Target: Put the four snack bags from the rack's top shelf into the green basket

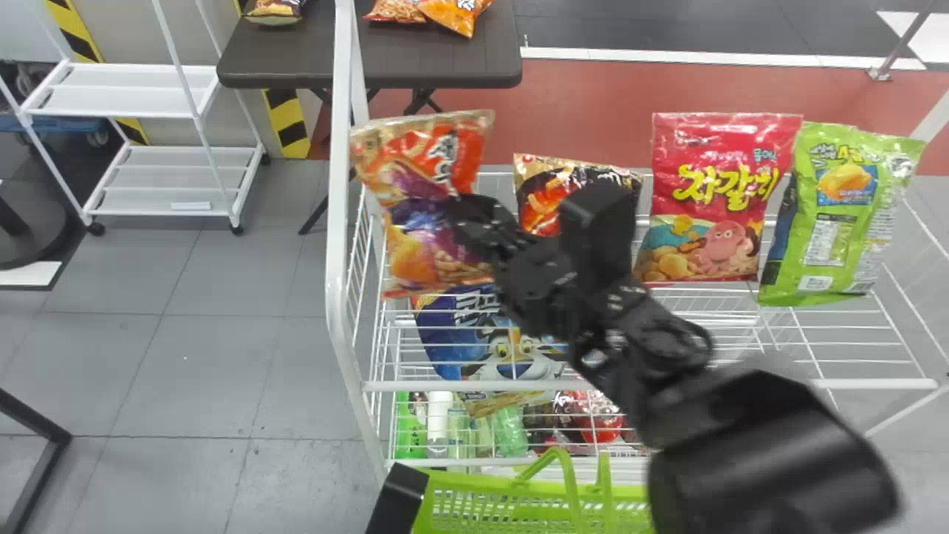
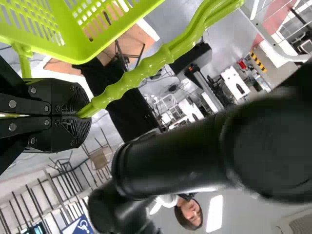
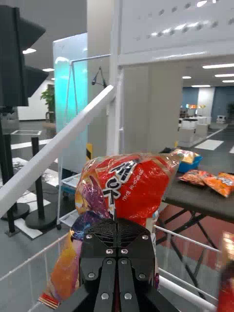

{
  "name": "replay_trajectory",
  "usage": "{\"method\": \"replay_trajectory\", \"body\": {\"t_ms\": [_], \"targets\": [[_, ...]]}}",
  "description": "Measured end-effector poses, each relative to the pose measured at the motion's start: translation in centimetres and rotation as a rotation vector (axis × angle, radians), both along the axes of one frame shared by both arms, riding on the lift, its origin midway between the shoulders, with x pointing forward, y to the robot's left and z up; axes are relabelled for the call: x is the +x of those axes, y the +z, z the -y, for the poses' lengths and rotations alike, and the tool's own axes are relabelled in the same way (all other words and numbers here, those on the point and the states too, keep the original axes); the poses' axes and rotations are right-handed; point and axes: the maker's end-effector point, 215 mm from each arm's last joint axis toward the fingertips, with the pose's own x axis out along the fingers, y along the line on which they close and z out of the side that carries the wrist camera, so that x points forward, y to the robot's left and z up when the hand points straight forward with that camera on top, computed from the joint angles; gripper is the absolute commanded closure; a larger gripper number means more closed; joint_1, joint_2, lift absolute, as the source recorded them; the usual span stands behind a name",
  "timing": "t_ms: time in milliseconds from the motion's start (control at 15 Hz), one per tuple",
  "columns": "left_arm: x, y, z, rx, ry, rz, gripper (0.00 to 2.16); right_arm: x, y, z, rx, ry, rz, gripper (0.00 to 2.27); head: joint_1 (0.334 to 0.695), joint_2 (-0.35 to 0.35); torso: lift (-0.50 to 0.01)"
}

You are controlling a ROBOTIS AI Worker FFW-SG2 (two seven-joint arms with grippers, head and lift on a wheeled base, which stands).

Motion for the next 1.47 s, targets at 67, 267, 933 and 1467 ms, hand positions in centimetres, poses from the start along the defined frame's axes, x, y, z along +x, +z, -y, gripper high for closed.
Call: {"method": "replay_trajectory", "body": {"t_ms": [67, 267, 933, 1467], "targets": [[0.5, -0.3, 0.0, 0.006, 0.009, 0.011, 1.66, -1.1, 0.1, 3.0, -0.011, -0.033, -0.026, 2.01, 0.695, -0.179, 0.000], [2.5, -1.1, -0.7, 0.034, 0.052, 0.056, 1.66, -5.8, 1.0, 11.4, -0.003, -0.089, -0.099, 2.01, 0.695, -0.350, 0.000], [5.3, -0.9, -1.1, 0.019, 0.122, 0.075, 1.66, -20.8, 0.8, 25.3, 0.164, -0.123, -0.470, 2.01, 0.695, -0.350, 0.000], [5.0, -0.7, -1.1, 0.004, 0.122, 0.074, 1.66, -25.5, -12.1, 18.0, 0.243, -0.016, -0.839, 1.93, 0.695, -0.350, 0.000]]}}
